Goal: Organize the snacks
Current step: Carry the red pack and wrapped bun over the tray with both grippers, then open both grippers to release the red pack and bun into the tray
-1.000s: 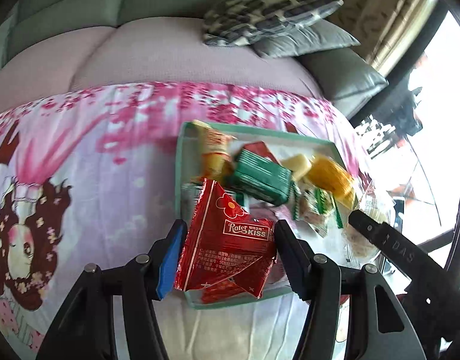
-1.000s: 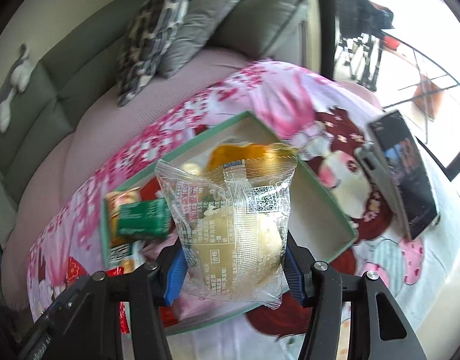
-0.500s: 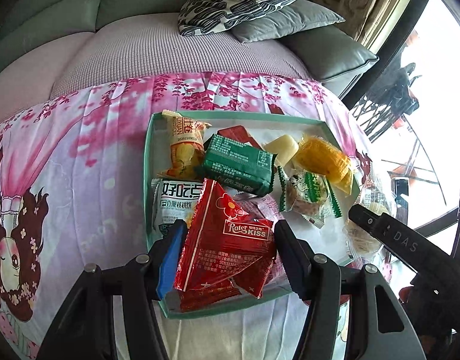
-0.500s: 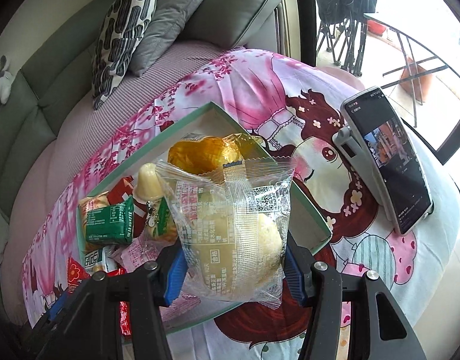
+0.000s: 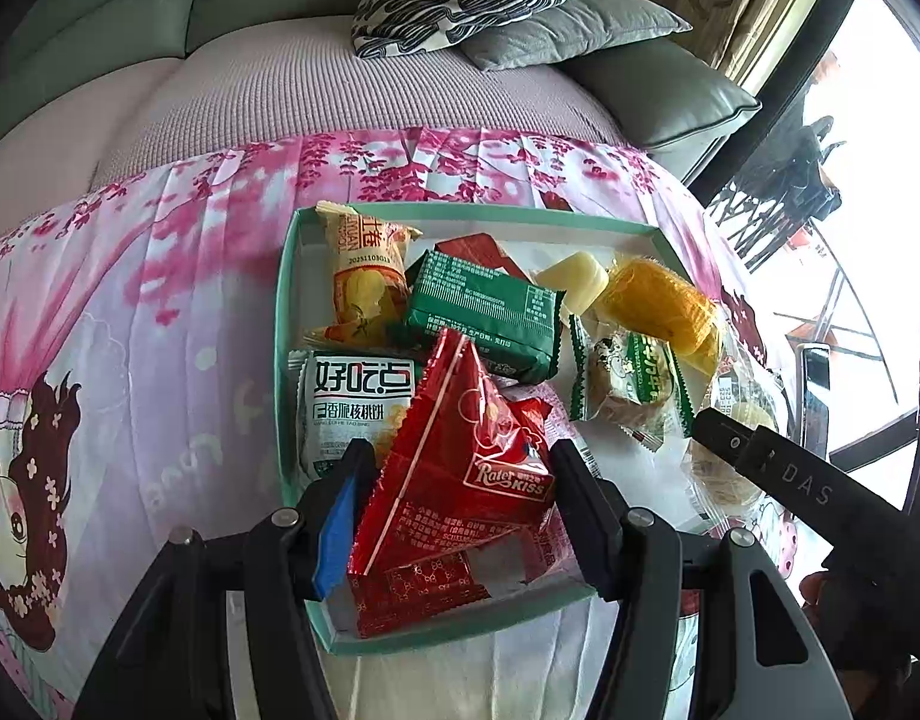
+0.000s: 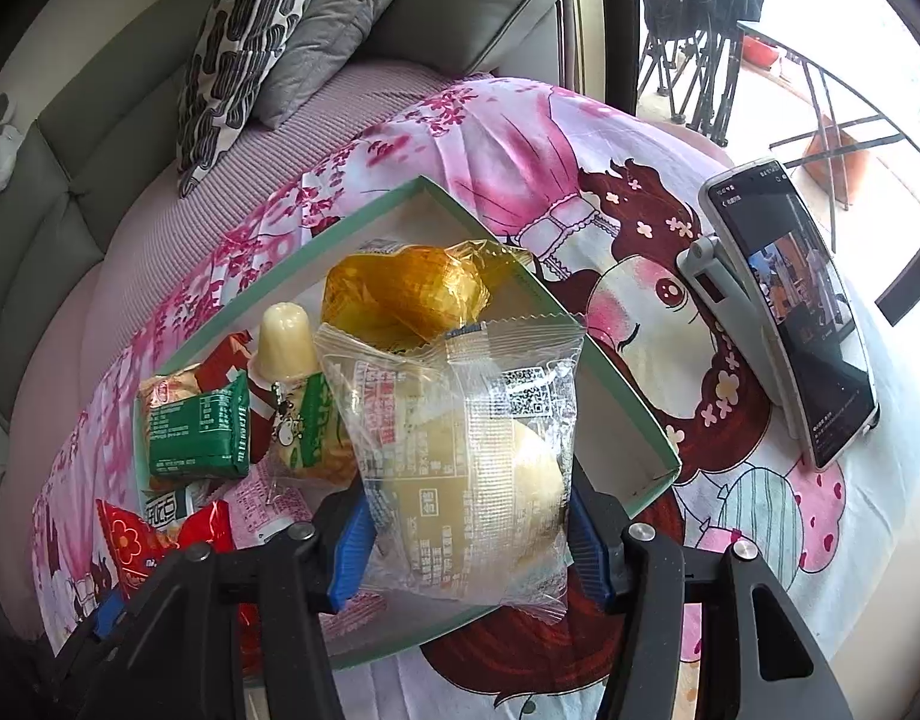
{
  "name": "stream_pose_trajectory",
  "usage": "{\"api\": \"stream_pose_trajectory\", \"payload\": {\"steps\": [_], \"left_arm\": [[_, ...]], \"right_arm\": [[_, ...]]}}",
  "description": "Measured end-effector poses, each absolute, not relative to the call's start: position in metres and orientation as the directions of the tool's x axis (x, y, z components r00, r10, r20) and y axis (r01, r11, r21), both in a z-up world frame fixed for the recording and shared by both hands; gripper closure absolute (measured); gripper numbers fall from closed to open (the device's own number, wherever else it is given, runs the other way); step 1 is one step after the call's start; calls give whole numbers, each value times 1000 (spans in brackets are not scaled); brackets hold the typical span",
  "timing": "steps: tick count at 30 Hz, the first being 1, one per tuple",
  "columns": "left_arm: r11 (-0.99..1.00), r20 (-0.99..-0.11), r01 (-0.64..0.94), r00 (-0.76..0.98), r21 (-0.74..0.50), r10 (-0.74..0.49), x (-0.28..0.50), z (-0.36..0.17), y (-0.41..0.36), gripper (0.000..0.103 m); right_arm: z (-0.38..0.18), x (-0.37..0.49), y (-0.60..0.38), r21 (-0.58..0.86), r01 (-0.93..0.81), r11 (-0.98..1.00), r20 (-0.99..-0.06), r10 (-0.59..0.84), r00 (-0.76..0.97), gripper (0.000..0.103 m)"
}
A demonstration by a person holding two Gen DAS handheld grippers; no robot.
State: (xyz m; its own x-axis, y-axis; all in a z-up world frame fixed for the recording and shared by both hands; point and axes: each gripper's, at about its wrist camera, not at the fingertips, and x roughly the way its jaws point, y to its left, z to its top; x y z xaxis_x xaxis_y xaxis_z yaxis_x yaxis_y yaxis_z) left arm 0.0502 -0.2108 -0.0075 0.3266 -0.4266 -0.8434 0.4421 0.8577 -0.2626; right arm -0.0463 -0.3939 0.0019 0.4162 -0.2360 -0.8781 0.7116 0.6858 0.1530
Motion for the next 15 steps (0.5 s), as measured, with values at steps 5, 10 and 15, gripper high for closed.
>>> {"api": "stream_pose_trajectory", "payload": {"steps": [5, 10, 15], "left_arm": [[855, -845, 442, 317, -270, -430, 52, -12, -211, 41], [857, -848, 442, 314, -267, -426, 53, -15, -212, 41], [862, -862, 417, 279, -288, -423, 58, -29, -209, 46]], "right_arm": [[2, -44, -391, 151, 702, 696, -878, -232, 419, 44], [2, -40, -386, 144, 690, 710, -880, -227, 418, 44], [0, -36, -380, 140, 678, 722, -883, -219, 415, 44]]}}
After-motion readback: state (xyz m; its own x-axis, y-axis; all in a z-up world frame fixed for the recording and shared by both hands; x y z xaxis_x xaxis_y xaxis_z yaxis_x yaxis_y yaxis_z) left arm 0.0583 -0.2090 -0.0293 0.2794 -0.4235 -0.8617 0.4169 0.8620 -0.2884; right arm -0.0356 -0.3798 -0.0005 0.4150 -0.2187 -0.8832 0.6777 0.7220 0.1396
